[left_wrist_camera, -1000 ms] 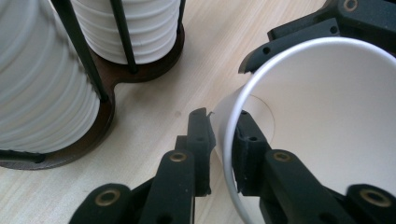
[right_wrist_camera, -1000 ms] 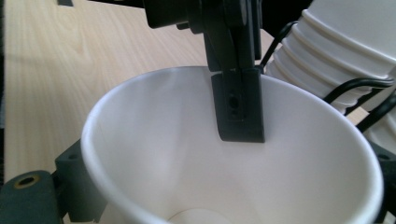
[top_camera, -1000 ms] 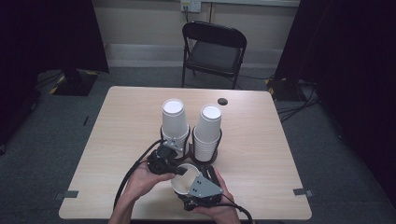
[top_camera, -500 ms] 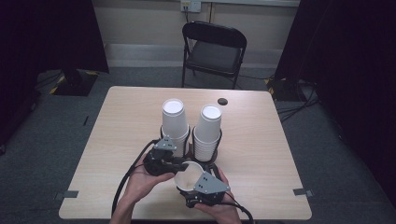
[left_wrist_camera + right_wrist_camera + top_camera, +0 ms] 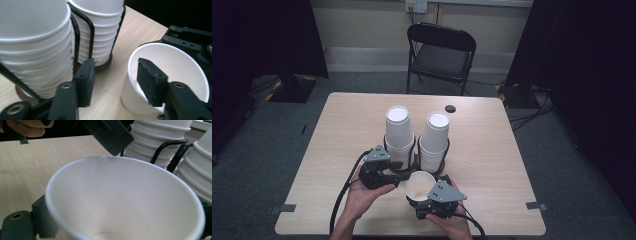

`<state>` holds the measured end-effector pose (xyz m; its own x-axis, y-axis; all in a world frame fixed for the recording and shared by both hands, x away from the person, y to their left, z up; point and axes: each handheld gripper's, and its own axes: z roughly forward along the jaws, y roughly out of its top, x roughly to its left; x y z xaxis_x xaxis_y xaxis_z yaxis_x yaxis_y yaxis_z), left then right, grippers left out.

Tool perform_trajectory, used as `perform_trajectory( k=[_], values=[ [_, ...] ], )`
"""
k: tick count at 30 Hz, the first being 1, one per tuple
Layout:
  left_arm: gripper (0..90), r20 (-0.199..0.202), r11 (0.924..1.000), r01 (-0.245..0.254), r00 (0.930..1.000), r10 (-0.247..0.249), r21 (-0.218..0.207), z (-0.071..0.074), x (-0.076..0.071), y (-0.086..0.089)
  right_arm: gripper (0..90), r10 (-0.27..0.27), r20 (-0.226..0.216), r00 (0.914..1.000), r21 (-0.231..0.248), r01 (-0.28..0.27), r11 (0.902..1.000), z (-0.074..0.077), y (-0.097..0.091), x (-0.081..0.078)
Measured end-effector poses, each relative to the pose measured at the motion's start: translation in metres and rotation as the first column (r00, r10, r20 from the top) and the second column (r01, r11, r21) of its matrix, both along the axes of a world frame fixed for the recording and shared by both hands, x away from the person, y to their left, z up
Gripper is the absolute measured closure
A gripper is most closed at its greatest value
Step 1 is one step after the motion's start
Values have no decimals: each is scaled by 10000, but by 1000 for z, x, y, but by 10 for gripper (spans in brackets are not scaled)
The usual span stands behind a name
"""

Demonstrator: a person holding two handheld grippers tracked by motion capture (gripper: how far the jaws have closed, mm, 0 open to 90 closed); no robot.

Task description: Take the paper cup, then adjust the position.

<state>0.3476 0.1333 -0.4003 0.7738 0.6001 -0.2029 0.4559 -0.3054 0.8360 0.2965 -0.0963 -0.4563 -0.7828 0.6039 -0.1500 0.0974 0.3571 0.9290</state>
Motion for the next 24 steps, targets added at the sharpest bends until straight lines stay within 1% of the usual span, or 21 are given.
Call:
perform_trajectory(
  k=[2,4,6,7,8,9,11,12,13,15,16,17,18,19,21,22,23,24],
  values=[
    [456,110,9999,-49,9999,50,-89,-1,0,2,102,-62,-51,10000,109,62,9999,0,-2,1],
    [451,11,9998,-174,9998,174,-9,-1,0,3,102,-132,-75,9999,137,133,9998,1,-5,3],
    [419,96,9996,-249,9996,250,-129,-3,0,5,102,-228,-158,9996,211,232,9995,1,-7,3],
    [418,127,9994,-284,9995,287,-176,-4,0,6,102,-269,-161,9995,214,272,9994,1,-8,3],
    [391,305,9986,-510,9982,515,-151,-6,-1,9,102,-378,-214,9991,297,385,9988,1,-11,4],
    [384,305,9986,-510,9982,515,-151,-6,-1,9,102,-378,-214,9991,297,385,9988,1,-11,4],
    [384,494,9973,-652,9965,668,-328,-8,-3,13,102,-563,-178,9983,348,569,9978,0,-12,4],
    [384,556,9965,-672,9960,700,-507,-9,-4,15,102,-594,-232,9980,457,604,9971,0,-13,4],
    [383,628,9962,-653,9956,689,-573,-9,-4,16,102,-639,-155,9978,468,646,9968,0,-15,5],
    [367,730,9958,-728,9944,768,-563,-11,-5,17,103,-753,-155,9970,550,760,9956,0,-18,4],
    [350,804,9956,-763,9935,805,-536,-11,-5,18,103,-862,-150,9962,680,870,9939,0,-21,3],
    [343,823,9947,-835,9927,883,-596,-12,-6,19,103,-938,-179,9954,772,949,9925,1,-23,3],
    [337,866,9940,-885,9918,940,-649,-12,-6,21,103,-958,-106,9953,823,963,9919,1,-26,3],
    [326,862,9921,-969,9909,1037,-797,-14,-7,22,103,-1087,-128,9940,851,1094,9903,2,-28,4],
    [319,756,9899,-1091,9904,1161,-910,-16,-7,25,103,-1148,-136,9933,933,1156,9889,3,-33,5],
    [306,771,9881,-1134,9896,1217,-1039,-18,-7,26,103,-1209,-155,9925,975,1219,9877,3,-35,6],
    [291,824,9883,-1168,9887,1250,-976,-19,-8,27,104,-1351,-186,9907,971,1362,9859,4,-38,7],
    [281,881,9874,-1215,9875,1306,-1013,-20,-8,28,104,-1396,-212,9900,960,1410,9853,4,-40,7]
  ],
)
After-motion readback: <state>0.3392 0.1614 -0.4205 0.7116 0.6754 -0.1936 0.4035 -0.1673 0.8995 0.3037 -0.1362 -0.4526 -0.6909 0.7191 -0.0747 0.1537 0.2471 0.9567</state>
